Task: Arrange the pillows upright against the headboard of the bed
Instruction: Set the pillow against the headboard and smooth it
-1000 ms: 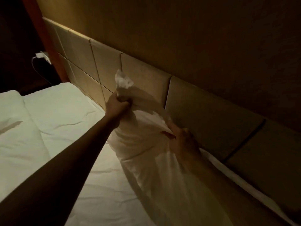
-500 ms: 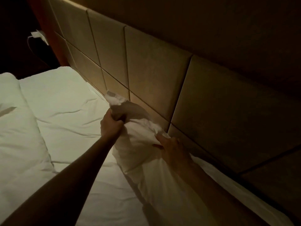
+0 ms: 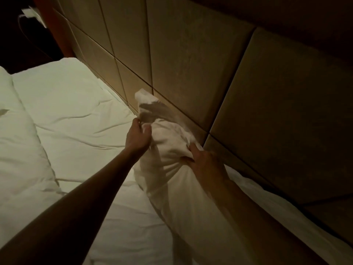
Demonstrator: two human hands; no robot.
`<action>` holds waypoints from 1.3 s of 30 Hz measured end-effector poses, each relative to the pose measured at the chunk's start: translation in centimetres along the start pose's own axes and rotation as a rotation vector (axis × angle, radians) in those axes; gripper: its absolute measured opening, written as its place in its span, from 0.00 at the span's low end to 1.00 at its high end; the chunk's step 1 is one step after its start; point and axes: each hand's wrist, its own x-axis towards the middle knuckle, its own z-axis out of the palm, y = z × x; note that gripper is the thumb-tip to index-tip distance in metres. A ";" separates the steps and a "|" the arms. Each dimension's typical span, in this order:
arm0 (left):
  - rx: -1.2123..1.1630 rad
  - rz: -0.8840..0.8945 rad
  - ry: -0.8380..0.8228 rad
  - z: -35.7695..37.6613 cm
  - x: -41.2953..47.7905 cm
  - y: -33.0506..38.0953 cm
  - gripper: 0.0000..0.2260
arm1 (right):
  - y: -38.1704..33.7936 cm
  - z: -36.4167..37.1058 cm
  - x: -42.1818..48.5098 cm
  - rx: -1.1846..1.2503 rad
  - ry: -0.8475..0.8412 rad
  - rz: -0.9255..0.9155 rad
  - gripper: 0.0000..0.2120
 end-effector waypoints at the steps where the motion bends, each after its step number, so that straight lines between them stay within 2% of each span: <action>1: 0.006 0.006 -0.013 0.3 -0.1 0.2 0.18 | 0.1 0.0 0.0 -0.010 -0.009 0.011 0.25; 7: 0.072 0.046 -0.029 0.6 -0.2 0.5 0.23 | -0.2 -0.7 -0.6 -0.063 -0.020 0.028 0.31; 12: 0.262 0.271 0.046 0.5 -1.6 0.7 0.32 | 0.5 -1.7 -2.8 -0.093 0.094 -0.004 0.32; 14: 0.375 0.416 0.026 0.8 -2.7 1.2 0.36 | 1.0 -2.3 -4.3 -0.121 0.114 0.002 0.33; 19: 0.553 0.708 -0.223 2.1 -5.8 3.7 0.35 | 2.5 -3.6 -7.4 -0.094 0.090 0.053 0.37; 22: 0.737 0.872 -0.342 3.0 -7.2 4.9 0.32 | 3.5 -4.3 -9.2 -0.134 0.057 0.074 0.38; 25: 0.928 1.018 -0.450 3.7 -8.1 5.1 0.34 | 4.8 -5.5 -11.8 -0.137 0.063 0.093 0.38; 30: 1.166 1.005 -0.553 3.8 -8.2 5.1 0.44 | 8.1 -5.9 -16.5 -0.206 -0.019 0.161 0.47; 33: 1.295 0.961 -0.602 3.8 -8.2 5.4 0.49 | 9.8 -5.6 -19.1 -0.296 -0.046 0.213 0.46; 39: 1.398 0.968 -0.607 3.9 -8.4 6.0 0.46 | 11.2 -4.3 -20.3 -0.311 -0.023 0.256 0.44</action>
